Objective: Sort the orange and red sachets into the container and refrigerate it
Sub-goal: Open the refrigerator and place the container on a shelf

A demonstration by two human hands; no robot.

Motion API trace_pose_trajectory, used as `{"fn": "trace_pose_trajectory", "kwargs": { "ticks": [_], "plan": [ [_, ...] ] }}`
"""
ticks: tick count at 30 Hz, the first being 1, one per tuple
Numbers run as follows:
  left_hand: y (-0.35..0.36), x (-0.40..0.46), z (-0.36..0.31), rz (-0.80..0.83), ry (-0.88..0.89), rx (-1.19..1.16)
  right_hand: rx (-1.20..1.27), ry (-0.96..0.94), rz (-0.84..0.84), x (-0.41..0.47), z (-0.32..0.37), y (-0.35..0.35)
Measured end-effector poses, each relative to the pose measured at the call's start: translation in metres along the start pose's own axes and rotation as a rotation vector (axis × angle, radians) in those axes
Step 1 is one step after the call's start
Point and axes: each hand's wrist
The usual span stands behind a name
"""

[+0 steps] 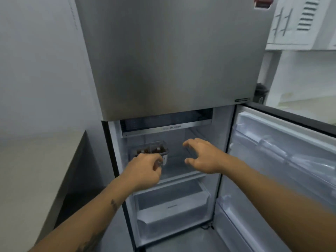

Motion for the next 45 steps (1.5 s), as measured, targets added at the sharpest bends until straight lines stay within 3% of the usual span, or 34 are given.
{"fn": "trace_pose_trajectory", "kwargs": {
  "ticks": [12, 21, 27, 35, 40, 45],
  "plan": [
    [0.041, -0.007, -0.182, -0.076, 0.272, -0.184, -0.200, 0.245, -0.260, -0.177, -0.087, -0.132],
    [0.128, 0.004, -0.371, -0.028, 0.281, -0.348, -0.565, 0.462, -0.146, -0.286, -0.218, -0.191],
    [0.194, -0.003, -0.455, 0.093, 0.114, -0.403, -0.506, 0.440, -0.063, -0.321, -0.268, -0.188],
    [0.226, -0.016, -0.457, -0.019, -0.013, -0.576, -0.541, 0.337, -0.031, -0.334, -0.264, -0.186],
    [0.210, -0.034, -0.401, -0.100, 0.003, -0.624, -0.446, 0.212, 0.028, -0.339, -0.227, -0.184],
    [0.183, -0.055, -0.320, -0.143, -0.045, -0.853, -0.232, 0.067, -0.014, -0.330, -0.175, -0.154]
  ]
}}
Point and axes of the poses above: each hand's wrist, its own x-axis towards the middle knuckle, its own y-axis out of the palm, z = x × y, and after that the axes turned 2 degrees about y, right-handed
